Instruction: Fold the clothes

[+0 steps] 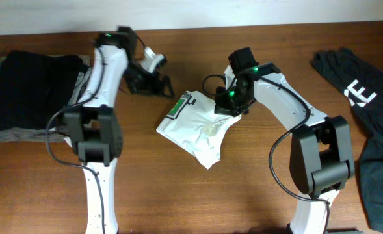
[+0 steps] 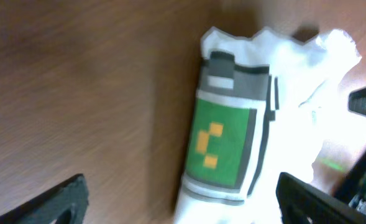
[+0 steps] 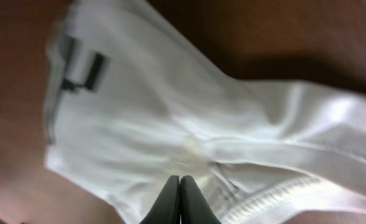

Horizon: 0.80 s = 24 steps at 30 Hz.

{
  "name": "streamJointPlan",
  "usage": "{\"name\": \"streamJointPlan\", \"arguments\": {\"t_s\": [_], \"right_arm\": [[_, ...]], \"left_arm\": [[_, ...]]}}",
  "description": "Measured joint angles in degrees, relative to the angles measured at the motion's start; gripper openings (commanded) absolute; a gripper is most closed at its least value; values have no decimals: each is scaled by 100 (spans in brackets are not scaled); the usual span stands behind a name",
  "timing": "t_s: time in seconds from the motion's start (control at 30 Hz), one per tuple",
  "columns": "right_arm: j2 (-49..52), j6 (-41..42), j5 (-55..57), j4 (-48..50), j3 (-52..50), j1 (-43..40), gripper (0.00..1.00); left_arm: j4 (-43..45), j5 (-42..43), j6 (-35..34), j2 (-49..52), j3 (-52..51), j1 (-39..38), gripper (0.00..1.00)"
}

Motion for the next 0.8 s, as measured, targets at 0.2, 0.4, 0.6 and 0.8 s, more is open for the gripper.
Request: {"name": "streamJointPlan", "arguments": {"t_s": [0.2,0.4,0.6,0.8], "right_arm": [[0,1051,503,245,-881,0,4],[0,1132,575,254,-883,-2,4],[-791,485,365,-734,-697,-313,4],[-2382,190,367,-828,-365,-592,4]], "left_arm": [[446,651,166,-52,-1150,-627,69],[699,479,87,-50,-1298,-1132,1],[-407,485,72,26,-763,-542,1],[-289,1368,-752,76,2804,1556,0]]}}
